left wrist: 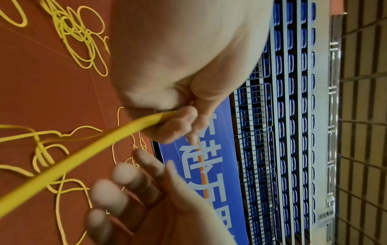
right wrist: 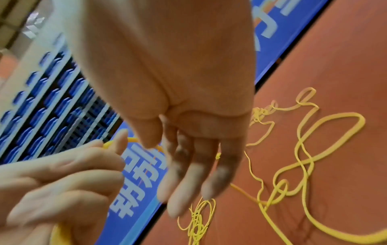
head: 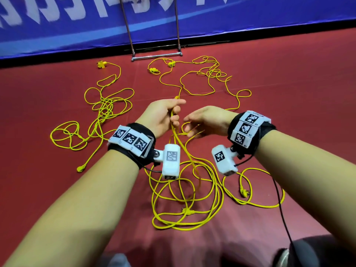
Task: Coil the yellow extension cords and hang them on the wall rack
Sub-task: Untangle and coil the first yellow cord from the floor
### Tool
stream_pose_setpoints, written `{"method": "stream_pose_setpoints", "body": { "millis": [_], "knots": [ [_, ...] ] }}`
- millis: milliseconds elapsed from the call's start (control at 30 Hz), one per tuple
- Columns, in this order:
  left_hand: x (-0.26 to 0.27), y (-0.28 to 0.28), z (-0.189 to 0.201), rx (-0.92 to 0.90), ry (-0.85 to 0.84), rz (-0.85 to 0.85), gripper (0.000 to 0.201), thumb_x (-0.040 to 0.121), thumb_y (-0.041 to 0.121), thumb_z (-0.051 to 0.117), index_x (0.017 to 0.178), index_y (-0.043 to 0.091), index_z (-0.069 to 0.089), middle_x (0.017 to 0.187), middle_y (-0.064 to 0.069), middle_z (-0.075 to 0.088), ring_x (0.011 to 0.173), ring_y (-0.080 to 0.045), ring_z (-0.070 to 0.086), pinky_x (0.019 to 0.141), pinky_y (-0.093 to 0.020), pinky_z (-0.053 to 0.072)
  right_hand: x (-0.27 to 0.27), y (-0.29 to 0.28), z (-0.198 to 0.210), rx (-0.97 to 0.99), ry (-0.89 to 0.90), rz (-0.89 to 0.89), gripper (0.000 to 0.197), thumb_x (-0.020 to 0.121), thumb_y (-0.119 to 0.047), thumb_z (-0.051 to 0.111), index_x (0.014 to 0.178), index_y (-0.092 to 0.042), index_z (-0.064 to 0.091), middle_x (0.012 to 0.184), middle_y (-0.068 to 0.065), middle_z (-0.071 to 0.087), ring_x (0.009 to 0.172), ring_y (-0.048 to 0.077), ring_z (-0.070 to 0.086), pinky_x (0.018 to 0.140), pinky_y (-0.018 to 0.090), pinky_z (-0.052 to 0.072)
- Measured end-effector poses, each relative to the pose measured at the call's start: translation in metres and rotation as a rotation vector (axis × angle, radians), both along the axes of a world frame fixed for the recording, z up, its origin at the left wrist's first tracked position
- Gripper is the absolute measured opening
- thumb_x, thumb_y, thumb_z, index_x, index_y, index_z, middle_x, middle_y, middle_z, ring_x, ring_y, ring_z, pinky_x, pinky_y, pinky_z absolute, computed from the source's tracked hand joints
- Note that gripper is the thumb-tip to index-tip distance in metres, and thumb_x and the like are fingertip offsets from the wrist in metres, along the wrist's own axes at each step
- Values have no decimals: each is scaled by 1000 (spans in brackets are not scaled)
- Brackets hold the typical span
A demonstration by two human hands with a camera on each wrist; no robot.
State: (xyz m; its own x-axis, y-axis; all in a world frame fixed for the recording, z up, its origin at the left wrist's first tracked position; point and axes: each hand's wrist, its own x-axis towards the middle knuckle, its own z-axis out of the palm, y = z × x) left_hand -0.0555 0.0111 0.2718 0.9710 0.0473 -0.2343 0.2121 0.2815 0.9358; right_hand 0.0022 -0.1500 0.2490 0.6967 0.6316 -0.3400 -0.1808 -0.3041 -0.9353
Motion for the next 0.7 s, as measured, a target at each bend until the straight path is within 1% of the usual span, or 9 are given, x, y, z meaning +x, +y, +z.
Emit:
{"method": "stream_pose_setpoints", "body": {
  "millis": [67, 133, 233, 300, 367, 433, 533, 600, 700],
  "knots": [
    [-3, -5, 5, 91, -44, -140, 24, 102, 14, 40, 110, 7, 61, 64, 4, 41, 45, -8, 29, 45, -20, 27, 9, -4, 2, 121, 199, -171, 35, 105, -40, 33, 110, -10, 50, 75, 8, 70, 67, 22, 71, 69, 34, 50],
    [-6, -12, 8, 186, -59, -315, 24, 103, 14, 40, 113, 6, 61, 63, 3, 43, 44, -8, 28, 45, -20, 26, 17, -8, 4, 222, 342, -267, 42, 103, -48, 31, 100, -11, 50, 70, 6, 69, 64, 20, 70, 67, 33, 53],
    [-9, -21, 4, 302, -31, -518, 24, 103, 13, 41, 113, 7, 62, 65, 2, 46, 45, -9, 34, 45, -20, 34, 21, -11, 8, 290, 389, -389, 28, 102, -32, 46, 84, -12, 52, 63, 0, 60, 50, 15, 63, 52, 25, 53],
    [-9, -22, -2, 346, 22, -542, 23, 102, 14, 45, 111, 8, 65, 69, 1, 54, 52, -11, 45, 55, -26, 45, 21, -11, 8, 318, 347, -441, 14, 101, -16, 47, 90, -11, 54, 59, -1, 65, 50, 12, 64, 48, 21, 52],
    [-8, -20, -8, 341, 92, -487, 21, 99, 18, 52, 108, 9, 68, 80, 0, 63, 64, -13, 55, 68, -30, 50, 23, -12, 6, 363, 266, -439, 13, 101, -7, 44, 107, -10, 55, 59, -1, 65, 51, 10, 65, 49, 21, 51],
    [-5, -15, -12, 268, 162, -332, 19, 98, 25, 54, 104, 12, 66, 88, -4, 68, 71, -15, 61, 74, -32, 51, 23, -12, 6, 416, 194, -373, 26, 101, -1, 40, 121, -12, 54, 64, 1, 63, 54, 11, 63, 52, 23, 51],
    [3, -4, -14, 75, 225, -50, 30, 101, 36, 44, 106, 11, 60, 94, -8, 71, 80, -21, 65, 80, -37, 52, 17, -7, 9, 409, 92, -241, 31, 99, 4, 41, 118, -13, 59, 73, 2, 63, 57, 12, 61, 55, 24, 51],
    [5, 2, -12, -48, 222, 57, 39, 103, 43, 39, 108, 9, 57, 100, -10, 69, 90, -24, 65, 83, -40, 52, 13, -3, 9, 383, 56, -127, 33, 98, 6, 44, 121, -12, 59, 79, 3, 63, 62, 13, 61, 59, 25, 51],
    [7, 8, -10, -262, 156, 216, 36, 103, 42, 39, 102, 8, 50, 99, -14, 68, 87, -28, 66, 79, -42, 54, 8, 1, 4, 294, 16, 67, 38, 96, 9, 43, 127, -7, 58, 85, 5, 63, 68, 15, 61, 65, 27, 51]
  ]
}}
